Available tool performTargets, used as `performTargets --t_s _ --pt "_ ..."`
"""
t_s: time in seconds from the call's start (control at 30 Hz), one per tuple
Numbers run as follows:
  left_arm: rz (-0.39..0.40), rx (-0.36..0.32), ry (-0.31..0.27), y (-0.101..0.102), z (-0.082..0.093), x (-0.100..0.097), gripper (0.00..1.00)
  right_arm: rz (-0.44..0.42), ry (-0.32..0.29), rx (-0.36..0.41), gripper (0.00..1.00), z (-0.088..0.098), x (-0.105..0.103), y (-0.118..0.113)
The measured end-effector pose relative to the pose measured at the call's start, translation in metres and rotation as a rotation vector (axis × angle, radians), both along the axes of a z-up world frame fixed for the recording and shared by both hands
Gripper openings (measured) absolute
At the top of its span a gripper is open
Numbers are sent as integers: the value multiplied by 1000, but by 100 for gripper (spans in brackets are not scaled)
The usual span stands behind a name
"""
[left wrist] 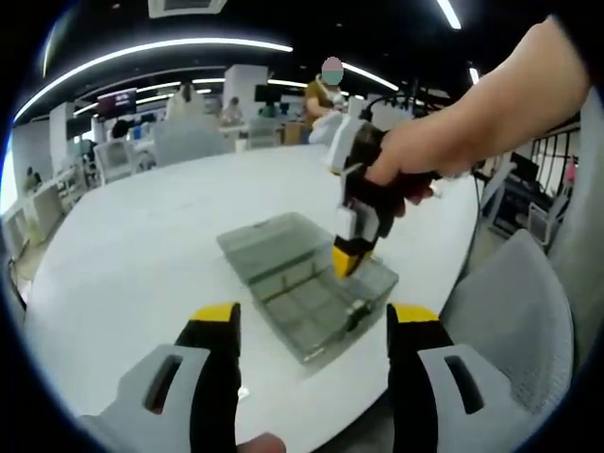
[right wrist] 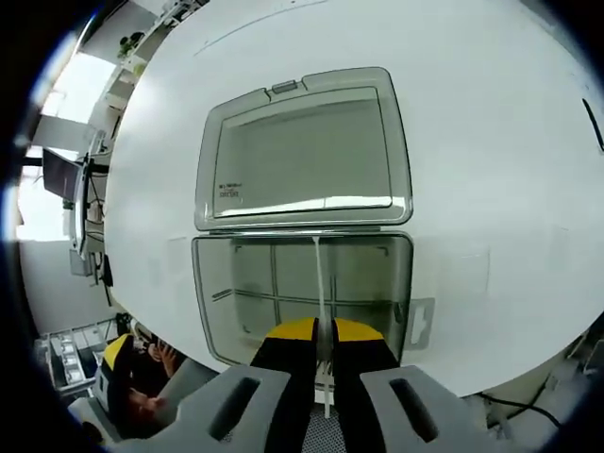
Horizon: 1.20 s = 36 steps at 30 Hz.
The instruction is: Insert the divider into the dual guide fixture by aligning both edges with the guide slots and pushing it downward to the bottom, including one-sided entry, uneven engagement, binding, and posture correction.
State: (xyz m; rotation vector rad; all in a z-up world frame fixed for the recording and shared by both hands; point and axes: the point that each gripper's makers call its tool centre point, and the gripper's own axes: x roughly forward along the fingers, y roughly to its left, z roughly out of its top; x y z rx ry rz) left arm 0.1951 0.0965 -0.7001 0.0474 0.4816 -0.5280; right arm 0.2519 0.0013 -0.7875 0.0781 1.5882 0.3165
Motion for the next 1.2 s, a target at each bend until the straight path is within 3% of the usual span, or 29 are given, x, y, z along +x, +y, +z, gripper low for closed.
performTargets --t_s 0.9,1.2 --pt "6 1 -6 4 2 -1 60 -1 11 -72 0 -5 -4 6" --pt "5 1 -8 4 1 0 60 -5 -18 -60 0 -2 -2 5"
